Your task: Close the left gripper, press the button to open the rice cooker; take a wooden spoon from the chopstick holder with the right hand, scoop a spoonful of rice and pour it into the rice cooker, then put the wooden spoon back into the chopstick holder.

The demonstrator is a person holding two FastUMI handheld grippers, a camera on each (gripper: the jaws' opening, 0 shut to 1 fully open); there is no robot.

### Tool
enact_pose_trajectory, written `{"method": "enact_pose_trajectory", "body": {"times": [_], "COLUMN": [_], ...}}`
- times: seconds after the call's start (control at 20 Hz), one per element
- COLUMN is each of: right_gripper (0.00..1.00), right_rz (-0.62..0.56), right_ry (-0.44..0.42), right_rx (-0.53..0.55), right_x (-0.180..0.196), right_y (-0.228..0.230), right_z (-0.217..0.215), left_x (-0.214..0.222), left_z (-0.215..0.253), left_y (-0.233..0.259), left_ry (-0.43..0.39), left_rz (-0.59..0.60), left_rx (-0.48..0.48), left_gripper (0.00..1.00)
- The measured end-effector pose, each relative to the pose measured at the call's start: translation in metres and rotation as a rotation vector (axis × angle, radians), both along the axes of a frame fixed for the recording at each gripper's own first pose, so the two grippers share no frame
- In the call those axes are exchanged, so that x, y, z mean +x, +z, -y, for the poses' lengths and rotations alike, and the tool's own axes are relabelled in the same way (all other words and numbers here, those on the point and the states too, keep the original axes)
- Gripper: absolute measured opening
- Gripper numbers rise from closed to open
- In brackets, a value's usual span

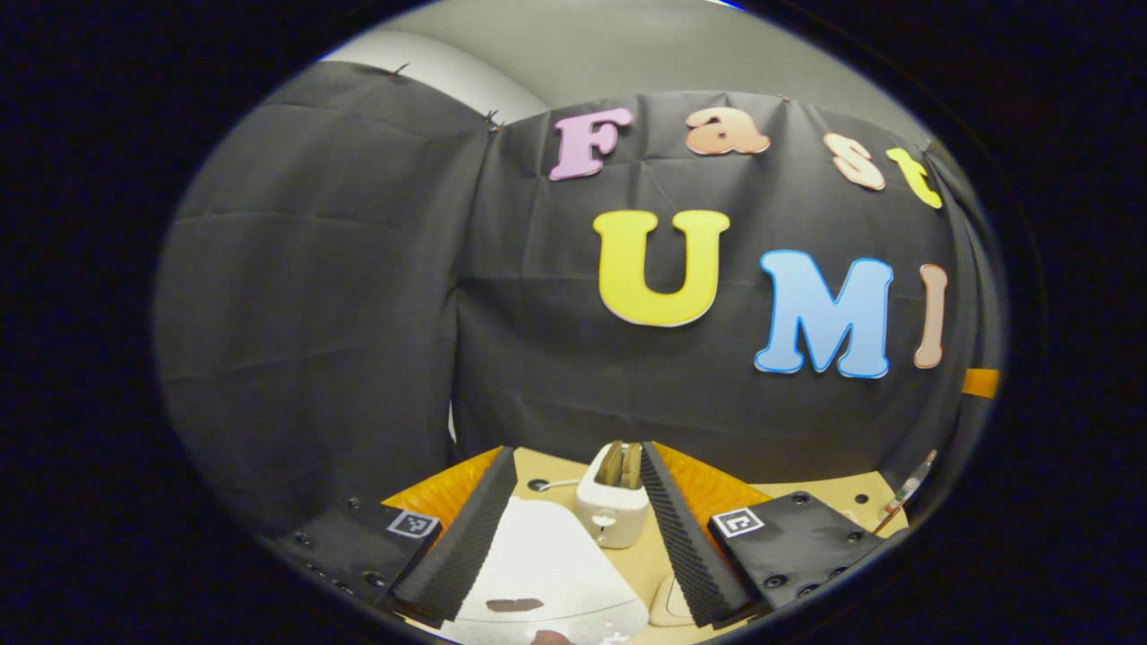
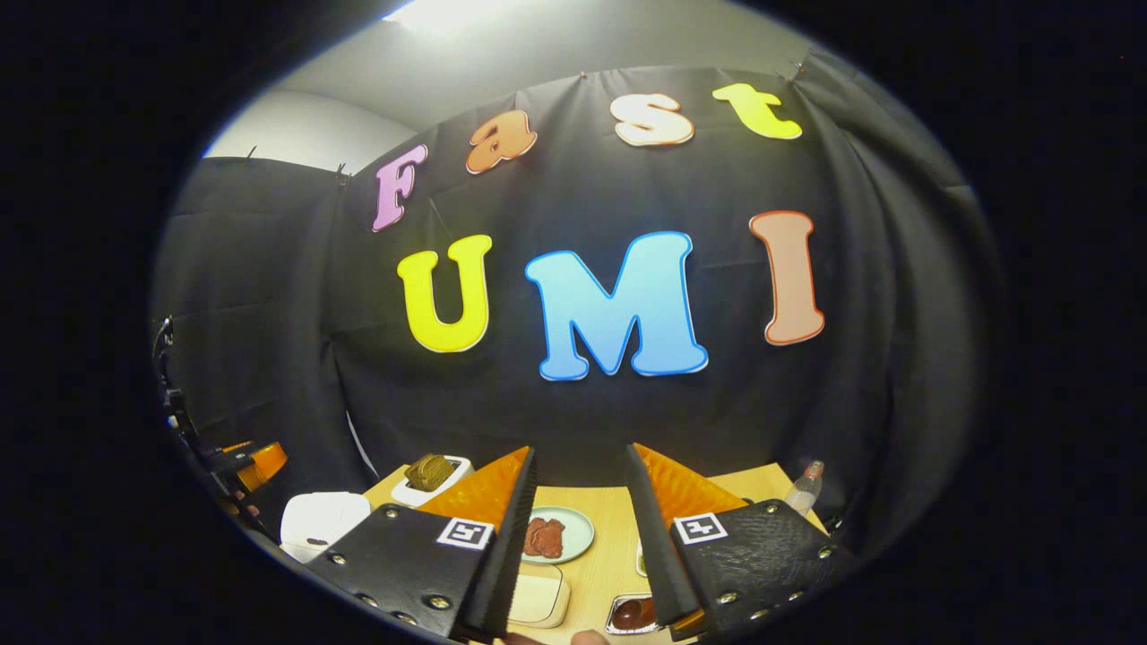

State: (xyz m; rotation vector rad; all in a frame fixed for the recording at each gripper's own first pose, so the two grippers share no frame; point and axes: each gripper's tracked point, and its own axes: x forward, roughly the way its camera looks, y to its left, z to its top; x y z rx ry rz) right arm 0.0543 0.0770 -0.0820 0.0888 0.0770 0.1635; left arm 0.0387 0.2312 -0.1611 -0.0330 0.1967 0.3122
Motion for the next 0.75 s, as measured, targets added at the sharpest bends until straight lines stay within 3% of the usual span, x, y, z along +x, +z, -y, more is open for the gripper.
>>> {"method": "enact_pose_trajectory", "body": {"times": [0.15,0.4,0.75], "right_gripper": [0.97,0.98,0.98], "right_rz": [0.05,0.07,0.073], "right_ry": [-0.01,-0.017,-0.048], "right_rx": [-0.009,0.042,0.032], "right_x": [-0.011,-0.014,-0.003], "right_y": [0.024,0.046,0.065], "right_z": [-0.001,-0.009,-0.01], "left_x": [0.009,0.022,0.03], "left_z": [0.04,0.086,0.107], "left_y": [0.058,0.11,0.11], "left_ry": [-0.089,-0.172,-0.22], "left_rz": [0.067,0.147,0.144], "left_rx": [0.014,0.001,-0.043], "left_gripper": [0.95,0.98,0.97]}}
